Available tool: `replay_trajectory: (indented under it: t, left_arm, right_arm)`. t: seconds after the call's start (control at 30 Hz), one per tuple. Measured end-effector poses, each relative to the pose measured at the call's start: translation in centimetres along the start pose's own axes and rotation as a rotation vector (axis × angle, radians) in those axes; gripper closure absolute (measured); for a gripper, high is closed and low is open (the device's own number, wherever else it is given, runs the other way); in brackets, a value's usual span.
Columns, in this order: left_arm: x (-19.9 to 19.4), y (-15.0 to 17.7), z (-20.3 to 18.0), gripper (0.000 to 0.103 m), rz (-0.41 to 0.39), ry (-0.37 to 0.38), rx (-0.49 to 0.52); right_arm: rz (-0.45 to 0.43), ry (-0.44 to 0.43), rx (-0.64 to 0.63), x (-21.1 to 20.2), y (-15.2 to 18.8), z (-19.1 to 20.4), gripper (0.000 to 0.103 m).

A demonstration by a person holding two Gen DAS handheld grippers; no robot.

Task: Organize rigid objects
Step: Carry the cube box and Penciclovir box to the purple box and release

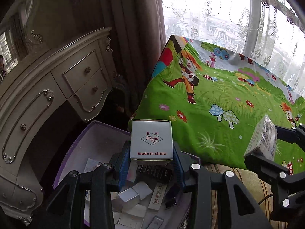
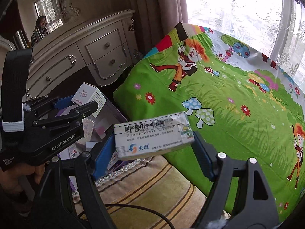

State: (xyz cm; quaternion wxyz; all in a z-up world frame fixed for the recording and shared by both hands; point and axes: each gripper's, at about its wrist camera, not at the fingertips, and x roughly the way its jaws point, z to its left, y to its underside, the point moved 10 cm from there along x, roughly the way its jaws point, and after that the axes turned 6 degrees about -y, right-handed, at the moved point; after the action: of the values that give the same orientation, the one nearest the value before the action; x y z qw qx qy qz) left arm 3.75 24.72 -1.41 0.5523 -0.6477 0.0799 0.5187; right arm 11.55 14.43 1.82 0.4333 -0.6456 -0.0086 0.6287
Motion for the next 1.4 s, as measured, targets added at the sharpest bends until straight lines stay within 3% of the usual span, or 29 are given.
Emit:
replay_trajectory:
  t: [0.23,0.47,0.77,1.4]
  left_arm:
    - [-0.2,3.5,5.6,0.061,0.032,-0.053,-0.061]
    - [-0.6,5.5,7.8,0.061,0.046,-0.076,-0.082]
    - [-0.7,6.7,9.0,0.061,0.057,-0.1,-0.087]
    - [1.3,8.2,9.4,0.061,0.11,-0.102,-0.087]
  right_arm:
    - [0.047,-0.05,-0.073,1.7,1.0,7.3,0.022]
    - [0.072,-0.054,-0.079,2.5,2.2,10.2,0.022]
    - [0.095,-0.051,-0.087,3.1,3.3,11.6,0.022]
    - [0.148,-0.024,-0.004,5.5,4.7,10.5,0.022]
